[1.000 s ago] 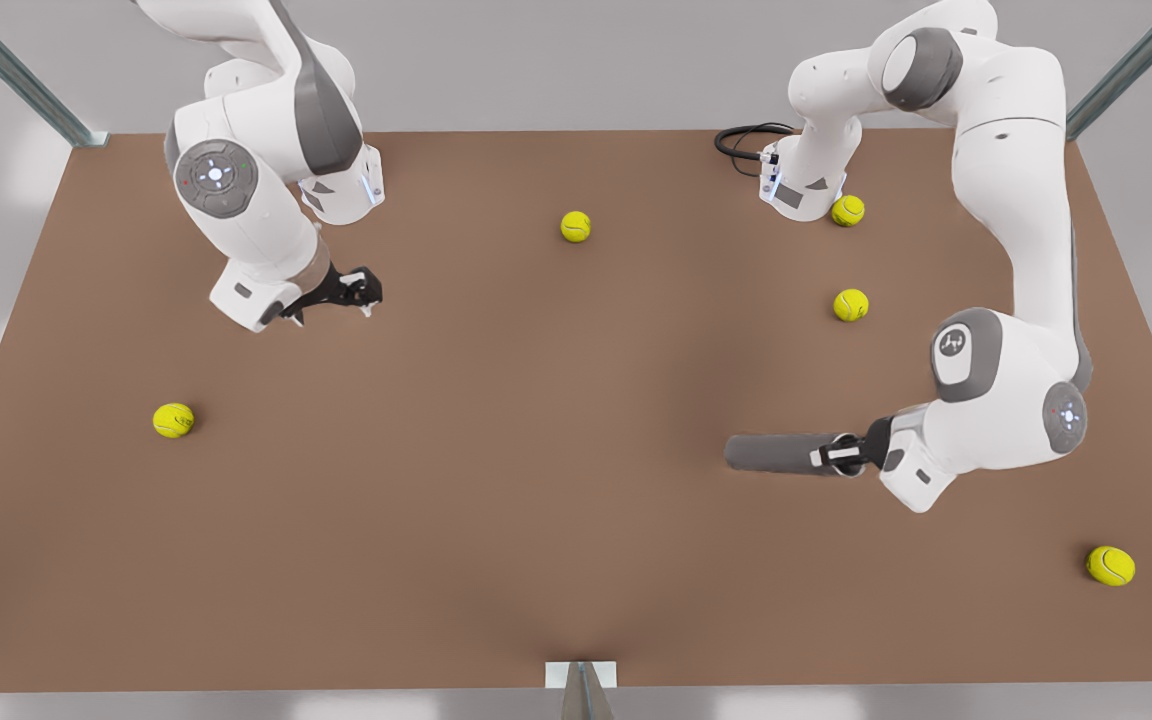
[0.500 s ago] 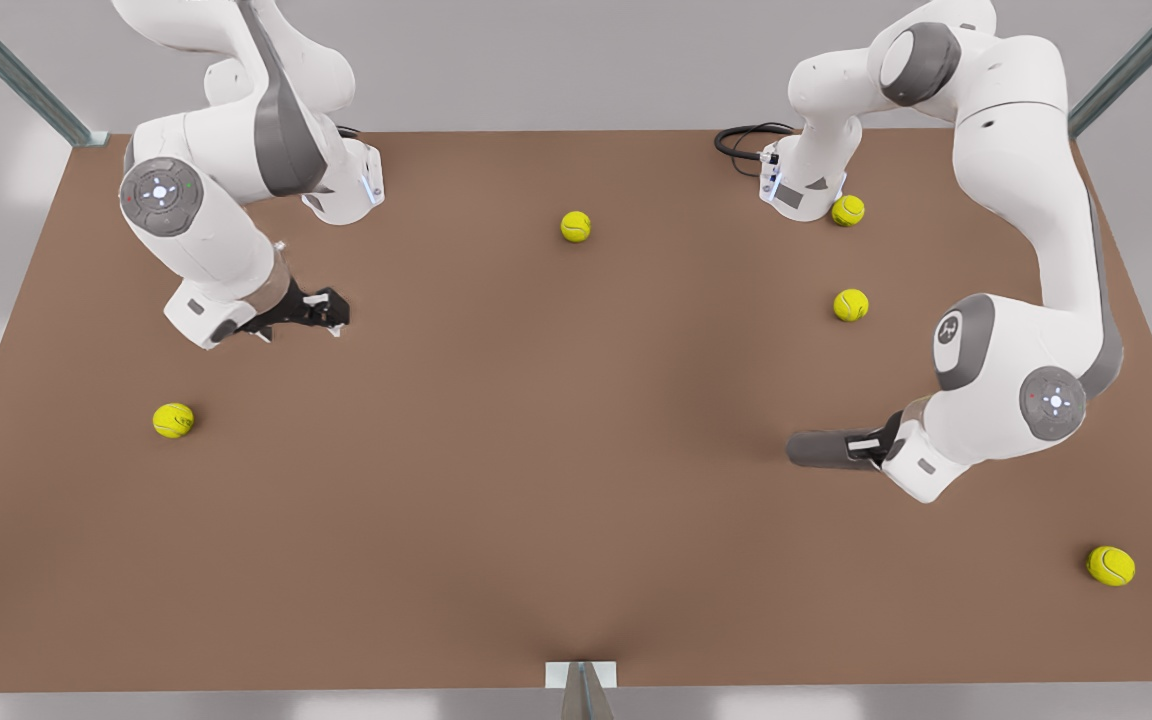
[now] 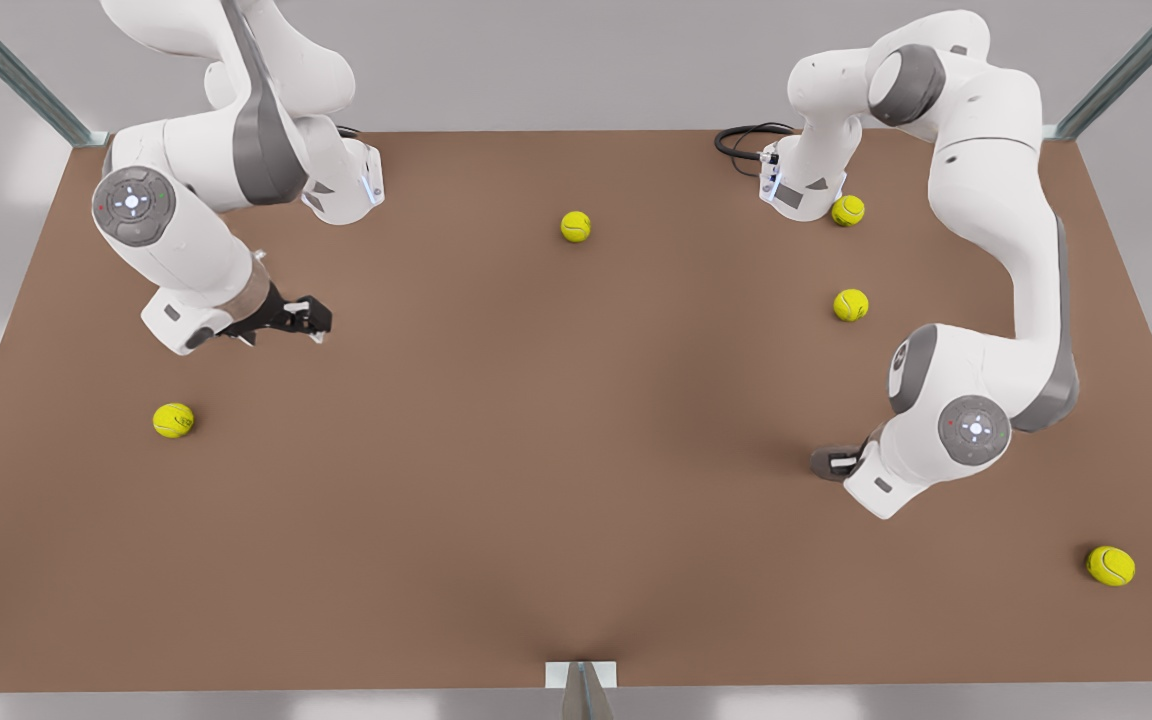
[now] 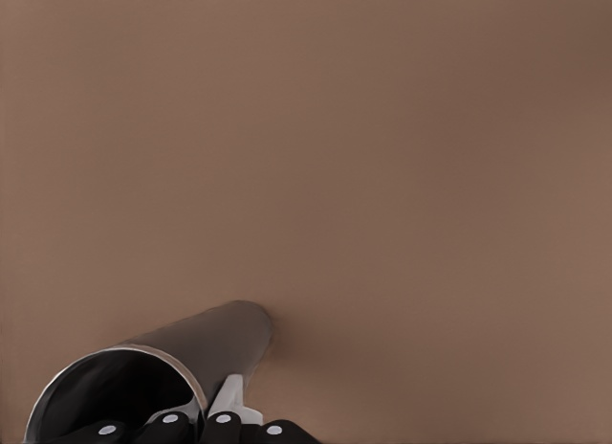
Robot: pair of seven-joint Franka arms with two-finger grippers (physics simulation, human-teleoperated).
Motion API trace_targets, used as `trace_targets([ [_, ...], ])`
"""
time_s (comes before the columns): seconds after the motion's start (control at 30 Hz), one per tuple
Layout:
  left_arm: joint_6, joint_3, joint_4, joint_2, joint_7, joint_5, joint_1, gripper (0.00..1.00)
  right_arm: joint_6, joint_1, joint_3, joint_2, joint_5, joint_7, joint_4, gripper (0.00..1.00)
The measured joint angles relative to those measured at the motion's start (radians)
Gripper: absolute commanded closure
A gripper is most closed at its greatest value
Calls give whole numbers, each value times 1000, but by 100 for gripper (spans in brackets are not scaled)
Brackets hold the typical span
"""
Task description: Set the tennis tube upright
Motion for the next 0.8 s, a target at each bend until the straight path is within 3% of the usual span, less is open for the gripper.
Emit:
trace_targets([
  [0.8,43,-11,30,48,-35,22,-14,79,19,22,0,8,0,13,0,0],
])
